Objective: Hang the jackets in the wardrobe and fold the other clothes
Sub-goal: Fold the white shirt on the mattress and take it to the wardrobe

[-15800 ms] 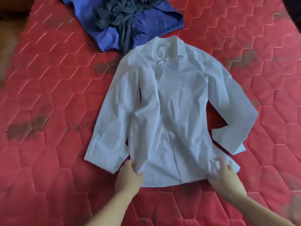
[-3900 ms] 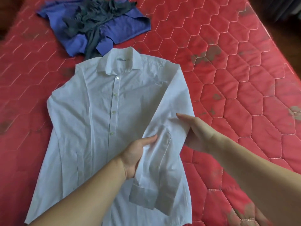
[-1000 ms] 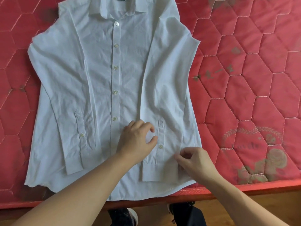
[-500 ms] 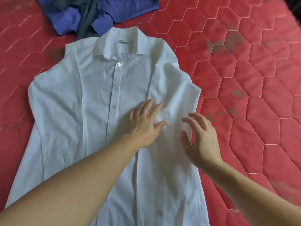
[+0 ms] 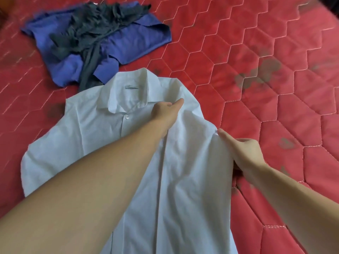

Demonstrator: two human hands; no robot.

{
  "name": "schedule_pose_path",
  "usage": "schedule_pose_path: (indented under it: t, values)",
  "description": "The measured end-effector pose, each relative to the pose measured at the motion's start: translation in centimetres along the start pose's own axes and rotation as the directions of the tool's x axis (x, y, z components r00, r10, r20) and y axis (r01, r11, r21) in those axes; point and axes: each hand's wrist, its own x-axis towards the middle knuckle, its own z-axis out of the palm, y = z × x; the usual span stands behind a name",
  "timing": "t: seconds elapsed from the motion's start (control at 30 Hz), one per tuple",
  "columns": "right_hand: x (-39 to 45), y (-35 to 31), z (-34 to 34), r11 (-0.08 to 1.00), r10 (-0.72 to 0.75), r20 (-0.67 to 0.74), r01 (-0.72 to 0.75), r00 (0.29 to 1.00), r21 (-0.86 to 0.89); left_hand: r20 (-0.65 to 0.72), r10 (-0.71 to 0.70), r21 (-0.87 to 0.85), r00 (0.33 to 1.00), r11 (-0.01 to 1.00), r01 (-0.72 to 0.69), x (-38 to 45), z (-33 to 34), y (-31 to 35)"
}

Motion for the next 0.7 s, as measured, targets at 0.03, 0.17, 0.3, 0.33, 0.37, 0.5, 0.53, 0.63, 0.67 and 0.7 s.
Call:
schedule_pose_path:
  t: [0.03,0.17,0.3,0.33,0.37,0.5,0.53,0.63,0.67,0.7]
  values:
    - [0.3,0.1,-0.2,1.0,0.016,0.04,-0.016,0.999,0.014,0.009,-0.007,-0.005,1.0,1.0,0.007,0.8,0.2,0.5]
    - [0.8,1.0,-1.2,0.996,0.015,0.142,-0.027,0.99,0.087,0.081,-0.017,0.03,0.997,0.999,0.015,3.2,1.3,2.4]
    - [1.4,1.3,-2.1,0.944,0.071,0.129,-0.108,0.989,0.313,0.129,-0.091,-0.128,0.987,0.986,0.108,5.6,2.0,2.7]
    - [1.5,1.4,-2.0,0.931,0.087,0.105,-0.118,0.991,0.346,0.108,-0.119,-0.166,0.987,0.977,0.136,6.1,2.1,2.6]
    - [1.5,1.4,-1.9,0.914,0.102,0.084,-0.127,0.991,0.385,0.075,-0.156,-0.204,0.985,0.964,0.168,6.6,2.3,2.3]
    - [1.2,1.4,-1.9,0.846,0.144,0.058,-0.153,0.988,0.512,0.023,-0.285,-0.288,0.958,0.916,0.279,7.2,2.2,2.7]
    - [1.0,1.2,-1.9,0.827,0.151,0.067,-0.163,0.986,0.538,0.053,-0.319,-0.311,0.946,0.895,0.319,7.3,2.1,2.8]
    - [0.9,0.6,-1.9,0.789,0.181,0.097,-0.203,0.979,0.58,0.124,-0.338,-0.355,0.933,0.863,0.36,7.5,1.7,2.6]
    - [1.0,0.7,-1.8,0.79,0.199,0.086,-0.212,0.976,0.575,0.135,-0.324,-0.358,0.937,0.865,0.351,7.8,1.7,2.4]
    - [1.1,0.7,-1.8,0.803,0.213,0.041,-0.199,0.976,0.563,0.142,-0.313,-0.348,0.939,0.872,0.343,7.9,1.6,2.3]
